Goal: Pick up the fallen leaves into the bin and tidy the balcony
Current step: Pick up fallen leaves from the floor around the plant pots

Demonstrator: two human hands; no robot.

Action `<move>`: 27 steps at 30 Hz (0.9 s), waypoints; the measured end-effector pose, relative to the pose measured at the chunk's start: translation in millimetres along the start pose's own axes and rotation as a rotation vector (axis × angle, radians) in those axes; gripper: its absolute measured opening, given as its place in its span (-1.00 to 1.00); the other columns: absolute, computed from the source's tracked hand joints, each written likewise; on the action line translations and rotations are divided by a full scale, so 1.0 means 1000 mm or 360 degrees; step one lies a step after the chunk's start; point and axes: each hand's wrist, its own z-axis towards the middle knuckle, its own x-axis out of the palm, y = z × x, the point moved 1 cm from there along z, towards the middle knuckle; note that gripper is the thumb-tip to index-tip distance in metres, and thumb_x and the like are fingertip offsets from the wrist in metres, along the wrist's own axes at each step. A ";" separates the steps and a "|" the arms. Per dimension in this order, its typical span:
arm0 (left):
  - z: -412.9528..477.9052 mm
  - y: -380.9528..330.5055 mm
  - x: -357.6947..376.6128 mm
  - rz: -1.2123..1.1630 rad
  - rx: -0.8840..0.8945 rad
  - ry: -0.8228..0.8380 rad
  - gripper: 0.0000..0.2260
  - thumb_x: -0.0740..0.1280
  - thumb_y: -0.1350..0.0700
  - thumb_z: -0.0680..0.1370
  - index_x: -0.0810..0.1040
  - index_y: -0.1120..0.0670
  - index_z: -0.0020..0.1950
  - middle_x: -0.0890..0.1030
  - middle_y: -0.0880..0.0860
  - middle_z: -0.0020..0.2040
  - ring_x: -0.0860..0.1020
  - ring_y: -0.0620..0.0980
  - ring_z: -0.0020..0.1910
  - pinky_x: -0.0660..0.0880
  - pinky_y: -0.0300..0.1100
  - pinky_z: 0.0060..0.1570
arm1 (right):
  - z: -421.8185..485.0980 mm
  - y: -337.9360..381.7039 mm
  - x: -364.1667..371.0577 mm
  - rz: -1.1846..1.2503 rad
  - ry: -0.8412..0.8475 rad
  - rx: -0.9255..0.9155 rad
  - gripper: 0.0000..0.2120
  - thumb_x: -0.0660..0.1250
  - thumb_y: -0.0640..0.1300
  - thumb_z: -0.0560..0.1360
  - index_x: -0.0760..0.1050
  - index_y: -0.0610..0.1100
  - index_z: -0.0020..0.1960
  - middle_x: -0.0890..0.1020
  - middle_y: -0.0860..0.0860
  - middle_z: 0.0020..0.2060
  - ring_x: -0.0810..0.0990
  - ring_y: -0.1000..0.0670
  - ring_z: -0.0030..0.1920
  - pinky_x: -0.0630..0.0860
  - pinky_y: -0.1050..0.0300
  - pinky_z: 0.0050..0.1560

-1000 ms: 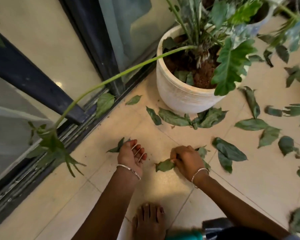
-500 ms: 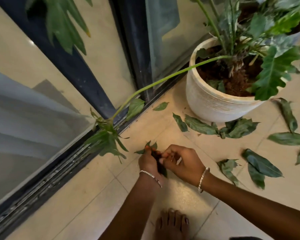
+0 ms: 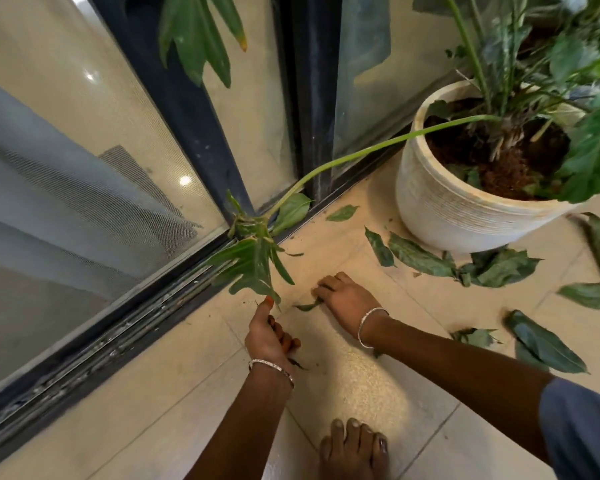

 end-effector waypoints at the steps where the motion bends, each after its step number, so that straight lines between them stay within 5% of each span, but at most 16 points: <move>1: 0.002 0.002 0.002 0.0032 0.0010 0.0003 -0.70 0.34 -0.03 0.55 0.35 0.02 -0.31 0.19 -0.05 -0.52 0.14 -0.05 -0.54 0.25 -0.22 -0.48 | -0.004 0.000 0.000 -0.0021 -0.0030 0.0001 -0.70 0.26 -0.29 0.54 0.56 -0.17 0.24 0.57 -0.16 0.17 0.50 -0.20 0.16 0.48 -0.03 0.10; 3: 0.005 0.007 0.004 0.0097 0.0044 0.0013 -0.76 0.27 0.00 0.62 0.48 0.09 -0.18 0.21 -0.03 -0.49 0.18 -0.06 -0.54 0.32 -0.22 -0.51 | -0.014 -0.004 -0.001 0.0044 -0.0062 0.0083 -0.77 0.28 -0.24 0.54 0.62 -0.14 0.15 0.62 -0.11 0.02 0.56 -0.15 0.06 0.49 0.02 0.01; 6: 0.008 0.011 0.009 0.0134 0.0097 0.0120 -0.75 0.19 0.02 0.67 0.61 0.12 0.03 0.21 -0.02 -0.47 0.20 -0.08 -0.55 0.31 -0.25 -0.57 | -0.025 -0.009 -0.013 0.0629 -0.0353 0.0479 -0.88 0.41 -0.13 0.49 0.69 -0.07 -0.01 0.70 0.01 -0.15 0.63 -0.01 -0.13 0.54 0.07 -0.07; 9: 0.000 0.015 0.018 0.0182 0.0136 0.0316 -0.63 0.29 -0.22 0.56 0.63 0.07 0.05 0.25 -0.03 -0.44 0.23 -0.09 -0.51 0.28 -0.24 -0.53 | -0.029 0.003 -0.031 0.1127 -0.0647 0.0702 -0.94 0.51 -0.19 0.40 0.67 -0.06 -0.16 0.67 0.12 -0.33 0.61 0.14 -0.31 0.56 0.24 -0.19; 13: -0.002 0.015 0.030 0.0250 0.0246 0.0432 -0.50 0.46 -0.27 0.37 0.66 0.17 -0.04 0.62 0.13 -0.30 0.59 0.08 -0.32 0.55 -0.08 -0.28 | -0.029 0.038 -0.045 0.1291 -0.0580 0.0425 -0.90 0.49 -0.23 0.38 0.68 -0.06 -0.14 0.68 0.12 -0.28 0.63 0.16 -0.27 0.51 0.39 -0.18; 16: 0.008 0.009 0.035 0.0307 0.0317 0.0270 -0.53 0.31 -0.18 0.55 0.61 0.26 -0.07 0.63 0.35 -0.03 0.63 0.24 -0.03 0.54 0.21 0.14 | -0.028 0.044 -0.047 0.1211 -0.0512 0.0226 -0.90 0.43 -0.17 0.36 0.66 -0.04 -0.13 0.66 0.13 -0.26 0.60 0.17 -0.25 0.49 0.36 -0.19; 19: 0.010 -0.001 0.032 0.0282 0.0292 0.0189 -0.64 0.12 -0.02 0.68 0.51 0.18 -0.14 0.63 0.20 -0.23 0.62 0.09 -0.25 0.60 0.01 -0.12 | -0.019 0.028 -0.053 0.1175 -0.0532 0.0242 -0.92 0.38 -0.12 0.42 0.63 -0.05 -0.10 0.62 0.17 -0.24 0.55 0.19 -0.23 0.47 0.30 -0.20; 22: 0.004 -0.010 0.029 0.0078 0.0255 0.0315 -0.65 0.09 0.03 0.70 0.46 0.15 -0.19 0.46 0.03 -0.49 0.46 -0.07 -0.56 0.54 -0.19 -0.43 | 0.015 0.002 -0.060 0.0756 -0.0535 0.0278 -0.73 0.33 -0.15 0.45 0.54 -0.10 0.15 0.60 0.00 -0.01 0.54 0.02 -0.02 0.51 0.06 -0.02; 27: 0.002 -0.017 0.027 0.0147 0.0236 0.0384 -0.72 0.11 0.06 0.70 0.56 0.12 0.00 0.23 -0.02 -0.42 0.18 -0.12 -0.55 0.23 -0.31 -0.58 | 0.092 -0.019 -0.072 0.0396 -0.0439 0.0242 -0.31 0.35 -0.26 0.43 0.20 -0.06 0.51 0.34 -0.12 0.39 0.49 -0.19 0.20 0.51 -0.05 0.18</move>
